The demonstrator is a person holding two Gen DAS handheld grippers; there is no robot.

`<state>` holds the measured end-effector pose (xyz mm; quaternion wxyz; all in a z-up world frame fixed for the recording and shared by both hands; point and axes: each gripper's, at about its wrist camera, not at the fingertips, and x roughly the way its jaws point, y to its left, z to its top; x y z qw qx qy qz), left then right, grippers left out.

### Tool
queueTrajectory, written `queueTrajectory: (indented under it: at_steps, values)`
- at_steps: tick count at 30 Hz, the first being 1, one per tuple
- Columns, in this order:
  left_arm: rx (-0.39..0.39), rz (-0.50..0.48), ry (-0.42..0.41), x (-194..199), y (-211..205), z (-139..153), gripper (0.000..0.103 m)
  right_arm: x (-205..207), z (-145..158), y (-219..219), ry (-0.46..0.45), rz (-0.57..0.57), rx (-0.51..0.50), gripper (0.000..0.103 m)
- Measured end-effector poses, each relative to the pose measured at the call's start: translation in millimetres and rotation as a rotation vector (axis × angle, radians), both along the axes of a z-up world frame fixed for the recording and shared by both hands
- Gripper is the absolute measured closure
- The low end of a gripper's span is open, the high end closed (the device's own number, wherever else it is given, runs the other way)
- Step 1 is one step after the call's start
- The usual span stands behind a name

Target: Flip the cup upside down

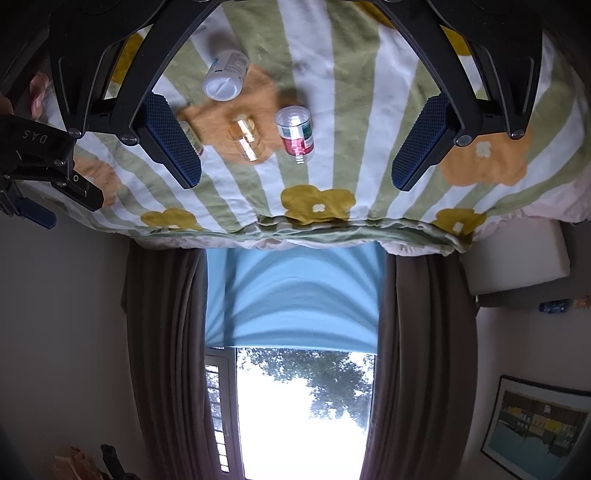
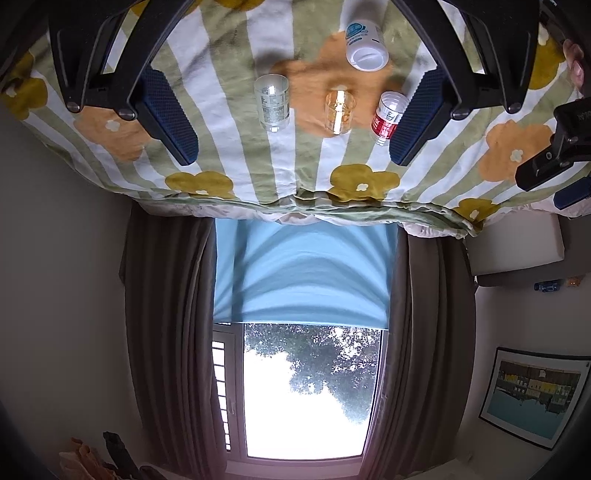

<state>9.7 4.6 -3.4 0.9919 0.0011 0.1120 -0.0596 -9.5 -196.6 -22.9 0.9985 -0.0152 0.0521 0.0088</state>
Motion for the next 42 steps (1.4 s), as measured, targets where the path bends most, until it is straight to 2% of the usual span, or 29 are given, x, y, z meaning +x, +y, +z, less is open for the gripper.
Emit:
queueTrajectory:
  at_steps: [42]
  values:
    - [0.005, -0.013, -0.002, 3.3, -3.4, -1.1, 0.0, 1.8, 0.1, -2.2, 0.01, -0.002, 0.009, 0.0]
